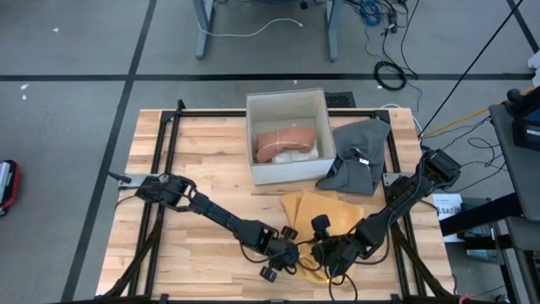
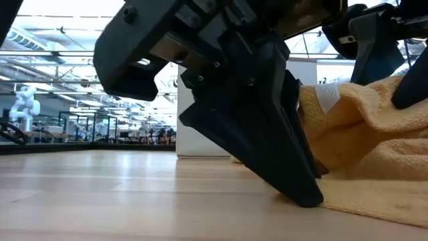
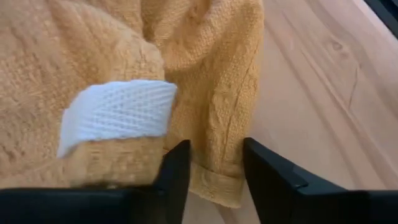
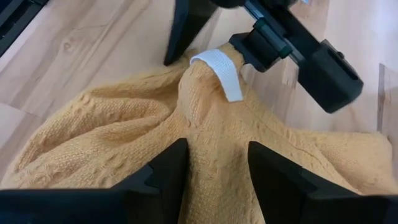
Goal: Fold towel
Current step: Fold the orange towel
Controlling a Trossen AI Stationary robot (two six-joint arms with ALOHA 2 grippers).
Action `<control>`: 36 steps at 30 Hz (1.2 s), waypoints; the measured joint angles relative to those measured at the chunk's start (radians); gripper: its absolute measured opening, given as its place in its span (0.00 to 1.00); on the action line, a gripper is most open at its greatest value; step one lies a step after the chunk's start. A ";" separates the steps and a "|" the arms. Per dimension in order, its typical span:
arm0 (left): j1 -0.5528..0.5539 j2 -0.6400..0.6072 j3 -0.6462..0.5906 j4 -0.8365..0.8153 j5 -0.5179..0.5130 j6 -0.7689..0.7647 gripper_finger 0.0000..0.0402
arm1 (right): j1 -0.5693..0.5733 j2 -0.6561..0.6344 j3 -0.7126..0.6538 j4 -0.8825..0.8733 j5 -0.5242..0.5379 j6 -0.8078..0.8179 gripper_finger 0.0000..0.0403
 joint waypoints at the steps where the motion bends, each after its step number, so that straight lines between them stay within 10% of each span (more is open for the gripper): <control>1: 0.002 0.000 0.000 -0.006 0.000 0.000 0.34 | 0.000 0.000 0.000 0.000 0.000 -0.006 0.39; 11: 0.013 -0.002 0.002 -0.080 -0.011 -0.013 0.03 | -0.007 -0.016 0.000 0.005 -0.001 -0.032 0.39; 36: -0.001 0.000 -0.003 -0.056 0.158 -0.189 0.04 | -0.006 -0.229 0.000 0.196 -0.001 -0.214 0.39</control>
